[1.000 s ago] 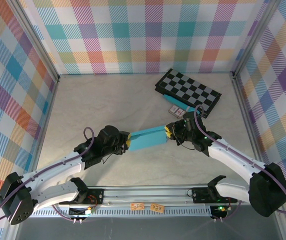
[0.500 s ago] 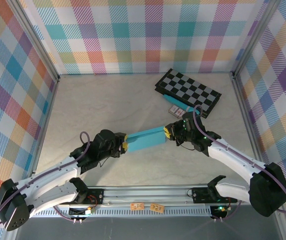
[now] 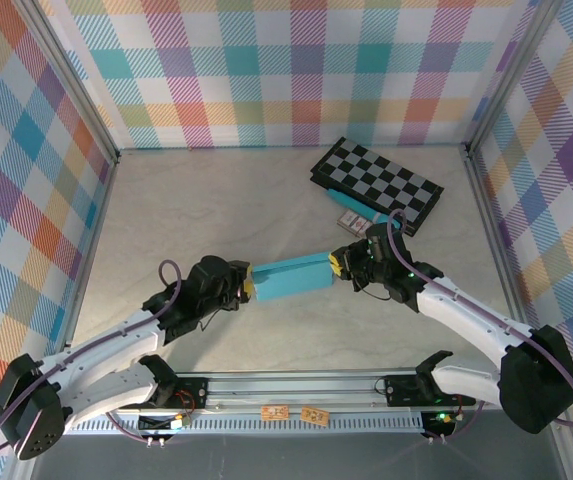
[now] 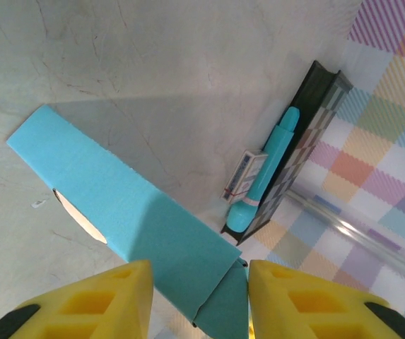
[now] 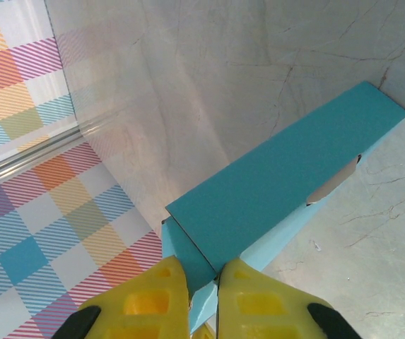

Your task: Fold the paper box

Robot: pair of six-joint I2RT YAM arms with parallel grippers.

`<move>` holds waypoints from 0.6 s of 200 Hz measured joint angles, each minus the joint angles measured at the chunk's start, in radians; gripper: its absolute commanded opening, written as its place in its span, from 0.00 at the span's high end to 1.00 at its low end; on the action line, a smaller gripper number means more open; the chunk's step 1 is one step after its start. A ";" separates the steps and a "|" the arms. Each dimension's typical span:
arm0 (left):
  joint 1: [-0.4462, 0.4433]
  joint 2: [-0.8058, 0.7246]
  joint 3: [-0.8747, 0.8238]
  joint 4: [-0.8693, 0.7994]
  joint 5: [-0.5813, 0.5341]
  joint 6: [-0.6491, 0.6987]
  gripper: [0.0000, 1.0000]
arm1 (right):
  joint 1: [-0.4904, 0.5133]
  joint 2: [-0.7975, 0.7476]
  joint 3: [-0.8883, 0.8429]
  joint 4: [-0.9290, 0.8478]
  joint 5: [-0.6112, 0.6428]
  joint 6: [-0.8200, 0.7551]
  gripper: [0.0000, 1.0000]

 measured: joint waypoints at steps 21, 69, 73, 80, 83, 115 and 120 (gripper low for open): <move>0.000 -0.015 0.012 -0.037 -0.001 0.010 0.57 | 0.000 0.000 0.000 0.000 0.000 0.000 0.87; 0.000 -0.052 0.055 -0.079 0.005 0.011 0.58 | 0.000 -0.001 0.003 -0.007 0.000 0.000 0.87; -0.001 -0.052 0.056 -0.079 0.005 0.012 0.58 | 0.000 -0.001 0.003 -0.007 0.000 0.000 0.87; -0.001 -0.051 0.056 -0.079 0.008 0.011 0.59 | 0.000 -0.001 0.003 -0.007 0.000 0.000 0.87; -0.001 -0.049 0.056 -0.079 0.009 0.011 0.59 | 0.000 -0.001 0.003 -0.007 0.000 0.000 0.87; -0.003 -0.023 0.057 -0.078 0.023 0.011 0.61 | 0.000 -0.001 0.003 -0.007 0.000 0.000 0.87; -0.003 -0.019 0.057 -0.079 0.024 0.011 0.61 | 0.000 -0.001 0.003 -0.007 0.000 0.000 0.87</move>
